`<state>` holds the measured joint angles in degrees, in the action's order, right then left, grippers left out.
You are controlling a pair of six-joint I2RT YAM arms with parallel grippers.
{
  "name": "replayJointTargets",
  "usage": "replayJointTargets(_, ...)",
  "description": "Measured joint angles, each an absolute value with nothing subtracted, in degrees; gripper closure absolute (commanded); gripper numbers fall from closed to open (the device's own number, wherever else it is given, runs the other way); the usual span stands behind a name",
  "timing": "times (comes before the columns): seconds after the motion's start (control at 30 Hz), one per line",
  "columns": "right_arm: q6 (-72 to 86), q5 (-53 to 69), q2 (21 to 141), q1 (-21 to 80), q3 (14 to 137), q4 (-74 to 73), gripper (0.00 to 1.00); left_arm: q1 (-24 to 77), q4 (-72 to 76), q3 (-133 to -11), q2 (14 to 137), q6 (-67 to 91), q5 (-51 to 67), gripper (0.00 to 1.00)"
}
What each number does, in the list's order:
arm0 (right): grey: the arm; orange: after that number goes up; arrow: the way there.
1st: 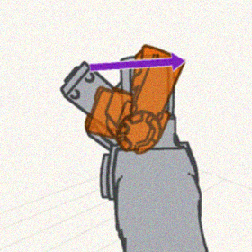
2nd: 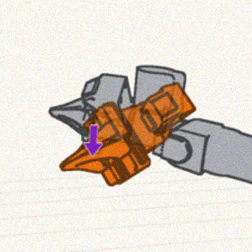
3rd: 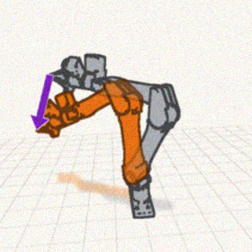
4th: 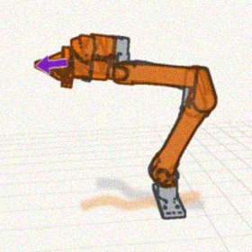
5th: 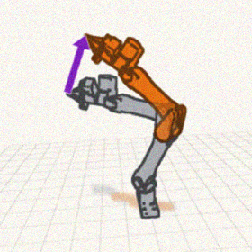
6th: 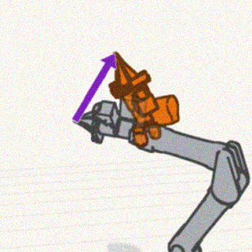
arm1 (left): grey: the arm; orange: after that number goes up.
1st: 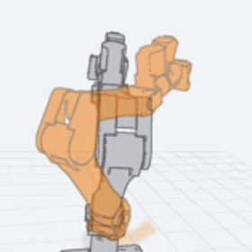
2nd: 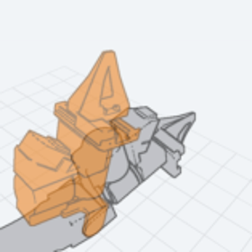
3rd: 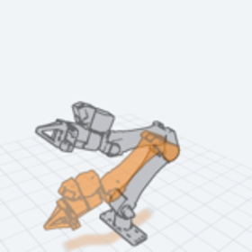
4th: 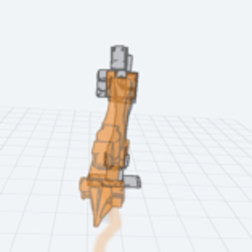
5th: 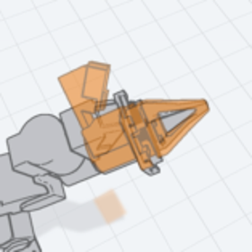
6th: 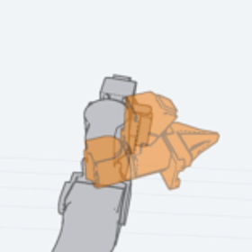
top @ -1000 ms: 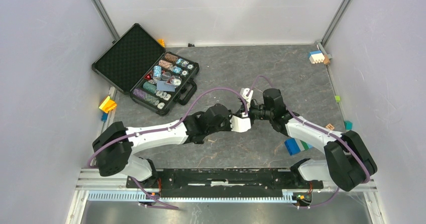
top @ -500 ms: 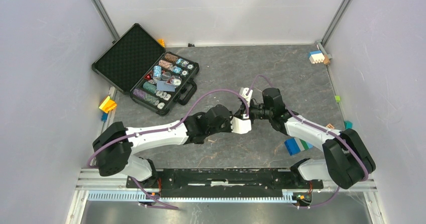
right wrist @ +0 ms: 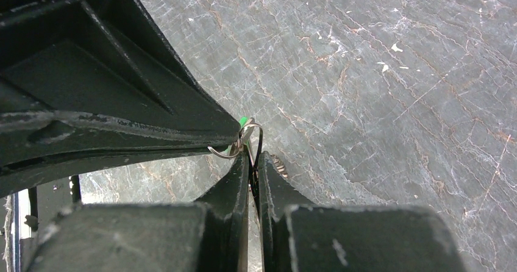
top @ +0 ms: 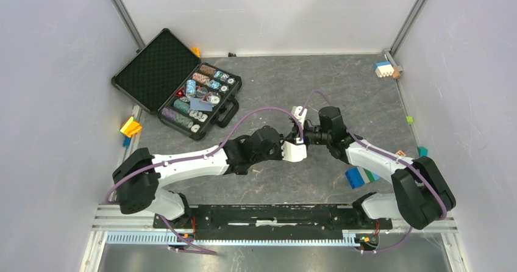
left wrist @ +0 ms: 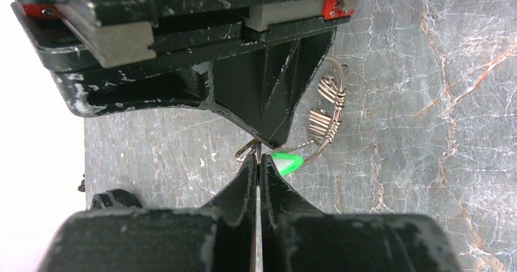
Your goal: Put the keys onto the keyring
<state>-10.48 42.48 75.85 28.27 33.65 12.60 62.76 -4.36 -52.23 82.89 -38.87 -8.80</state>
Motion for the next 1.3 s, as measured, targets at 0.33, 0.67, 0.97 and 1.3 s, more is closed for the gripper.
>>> replayJointTargets(0.33,-10.5,42.5,75.9,28.2,33.6,12.4,1.00,62.8,-4.4,-52.6,83.7,-38.9,-8.4,0.98)
replayJointTargets(0.67,-10.5,42.5,75.9,28.1,33.6,12.3,1.00,62.8,-4.2,-52.6,83.9,-38.7,-8.5,0.98)
replayJointTargets(0.97,-10.5,42.5,75.9,28.1,33.6,12.2,1.00,62.7,-4.1,-52.6,84.8,-36.3,-8.9,0.98)
replayJointTargets(1.3,-10.5,42.7,75.8,28.0,33.6,12.4,1.00,61.9,-4.2,-52.9,84.8,-33.3,-8.2,0.98)
